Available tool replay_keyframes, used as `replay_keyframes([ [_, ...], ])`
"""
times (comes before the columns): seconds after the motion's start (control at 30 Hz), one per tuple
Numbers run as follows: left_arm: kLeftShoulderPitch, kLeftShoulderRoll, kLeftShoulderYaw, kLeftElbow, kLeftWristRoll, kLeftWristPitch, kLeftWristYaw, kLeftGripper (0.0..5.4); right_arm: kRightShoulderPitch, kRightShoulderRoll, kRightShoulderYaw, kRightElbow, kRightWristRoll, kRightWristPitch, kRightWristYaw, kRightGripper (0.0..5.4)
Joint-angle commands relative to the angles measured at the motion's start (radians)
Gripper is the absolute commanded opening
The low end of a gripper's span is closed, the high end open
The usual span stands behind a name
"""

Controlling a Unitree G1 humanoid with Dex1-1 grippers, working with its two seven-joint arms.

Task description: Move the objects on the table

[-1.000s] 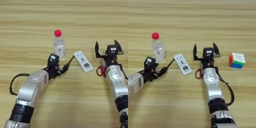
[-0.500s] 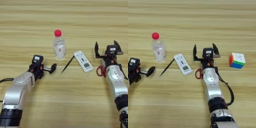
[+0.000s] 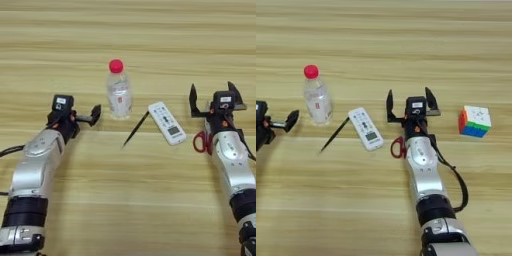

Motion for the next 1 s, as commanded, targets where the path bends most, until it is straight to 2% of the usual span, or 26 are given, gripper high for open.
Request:
replay_keyframes([
  [0.03,-0.053,-0.018,0.026,0.127,0.003,-0.165,-0.001,5.36,-0.018,-0.015,-0.007,0.009,0.008,-0.008,0.012,5.4],
  [0.27,-0.128,-0.027,0.059,0.339,-0.008,-0.388,-0.025,5.36,-0.016,-0.023,-0.014,0.017,0.017,-0.014,0.027,5.4],
  [0.37,-0.152,-0.027,0.067,0.419,0.002,-0.482,-0.029,5.36,-0.013,-0.026,-0.015,0.017,0.02,-0.014,0.035,5.4],
  [0.5,-0.176,-0.024,0.068,0.509,0.012,-0.571,-0.028,5.36,-0.009,-0.031,-0.018,0.017,0.025,-0.016,0.044,5.4],
  [0.7,-0.193,-0.02,0.055,0.579,0.033,-0.663,-0.022,5.36,-0.003,-0.037,-0.023,0.013,0.032,-0.018,0.058,5.4],
  [0.87,-0.199,-0.027,0.051,0.608,0.038,-0.694,-0.018,5.36,0.007,-0.04,-0.019,-0.001,0.033,-0.02,0.071,5.4],
  [1.0,-0.204,-0.03,0.054,0.621,0.038,-0.702,-0.013,5.36,0.034,-0.042,0.006,-0.067,0.021,0.0,0.096,5.4],
])
